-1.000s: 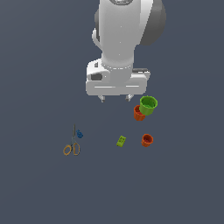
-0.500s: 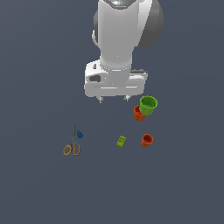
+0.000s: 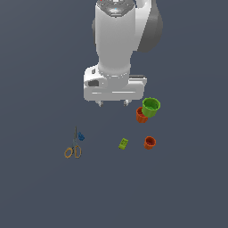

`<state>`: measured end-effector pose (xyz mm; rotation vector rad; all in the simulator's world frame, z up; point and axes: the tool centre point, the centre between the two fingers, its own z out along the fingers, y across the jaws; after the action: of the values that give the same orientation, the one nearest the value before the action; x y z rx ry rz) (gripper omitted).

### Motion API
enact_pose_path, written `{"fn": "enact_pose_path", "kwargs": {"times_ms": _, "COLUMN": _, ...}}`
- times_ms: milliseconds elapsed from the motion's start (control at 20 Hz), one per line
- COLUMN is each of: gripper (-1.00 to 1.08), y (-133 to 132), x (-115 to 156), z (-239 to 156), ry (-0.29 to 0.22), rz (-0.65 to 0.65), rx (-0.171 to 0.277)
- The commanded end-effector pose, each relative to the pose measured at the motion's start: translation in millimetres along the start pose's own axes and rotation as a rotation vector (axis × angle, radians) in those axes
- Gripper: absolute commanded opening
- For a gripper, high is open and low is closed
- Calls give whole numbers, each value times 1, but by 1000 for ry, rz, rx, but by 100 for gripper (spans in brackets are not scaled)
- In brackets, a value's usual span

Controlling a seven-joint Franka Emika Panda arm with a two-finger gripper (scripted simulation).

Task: Pick up a designated object from a clutter of objects.

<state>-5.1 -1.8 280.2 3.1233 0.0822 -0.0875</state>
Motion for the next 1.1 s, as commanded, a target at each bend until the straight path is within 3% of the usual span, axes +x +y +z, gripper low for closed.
{"fn": "enact_pose_path", "kwargs": {"times_ms": 0, "gripper": 100, "y": 8, "x": 3, "z": 9, "ry": 1, "rz": 28, "rx": 6}}
{"fn": "enact_pose_path", "kwargs": {"times_ms": 300, "gripper": 100, "y": 40, "x": 14, "z": 45, "ry": 11, "rz": 140, "rx": 24}}
{"fn": "enact_pose_path", "kwargs": {"times_ms": 550, "gripper": 100, "y": 83, "x": 20, "z": 90, "ry": 23, "rz": 283, "rx": 39}}
{"fn": "enact_pose_path", "kwargs": {"times_ms": 1050, "gripper": 100, "y": 159, "x": 12, "z": 168, "ry": 44, "rz": 531, "rx": 37}}
